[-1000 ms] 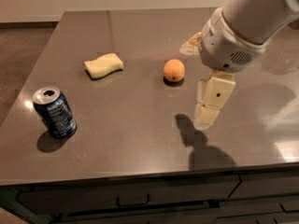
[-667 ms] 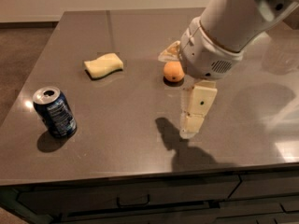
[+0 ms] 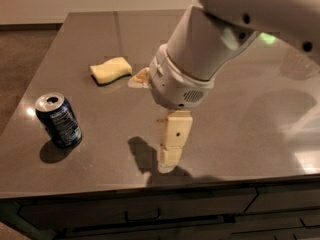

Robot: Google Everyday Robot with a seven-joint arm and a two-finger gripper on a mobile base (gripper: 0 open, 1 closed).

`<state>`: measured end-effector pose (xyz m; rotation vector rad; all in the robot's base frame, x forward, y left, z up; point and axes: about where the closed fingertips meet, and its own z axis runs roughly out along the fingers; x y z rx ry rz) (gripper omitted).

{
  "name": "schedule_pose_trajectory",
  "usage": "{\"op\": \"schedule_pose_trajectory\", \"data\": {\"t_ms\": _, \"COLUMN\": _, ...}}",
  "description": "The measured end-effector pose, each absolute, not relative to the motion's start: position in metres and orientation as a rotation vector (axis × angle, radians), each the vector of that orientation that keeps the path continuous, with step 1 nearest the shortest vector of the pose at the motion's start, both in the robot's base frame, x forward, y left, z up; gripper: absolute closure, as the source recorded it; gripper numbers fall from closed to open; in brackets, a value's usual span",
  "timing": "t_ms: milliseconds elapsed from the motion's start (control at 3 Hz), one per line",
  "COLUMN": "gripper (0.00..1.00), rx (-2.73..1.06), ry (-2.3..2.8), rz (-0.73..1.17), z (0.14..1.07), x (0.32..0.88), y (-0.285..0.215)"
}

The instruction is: Pick pepsi can

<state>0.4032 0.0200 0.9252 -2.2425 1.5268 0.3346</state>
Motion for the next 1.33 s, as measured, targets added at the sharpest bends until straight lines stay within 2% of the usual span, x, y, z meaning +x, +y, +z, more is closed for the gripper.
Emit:
{"op": "schedule_pose_trajectory", "data": {"t_ms": 667, "gripper": 0.0, "rx": -2.091, "ry": 1.695, "rz": 0.363, "z": 0.903, "x": 0.429, "y": 0.077}}
{"op": "schedule_pose_trajectory", "data": {"t_ms": 1333, "gripper": 0.0, "rx": -1.821, "ry": 1.931, "rz": 0.524, "z": 0.879, "x": 0.461, "y": 0.124}}
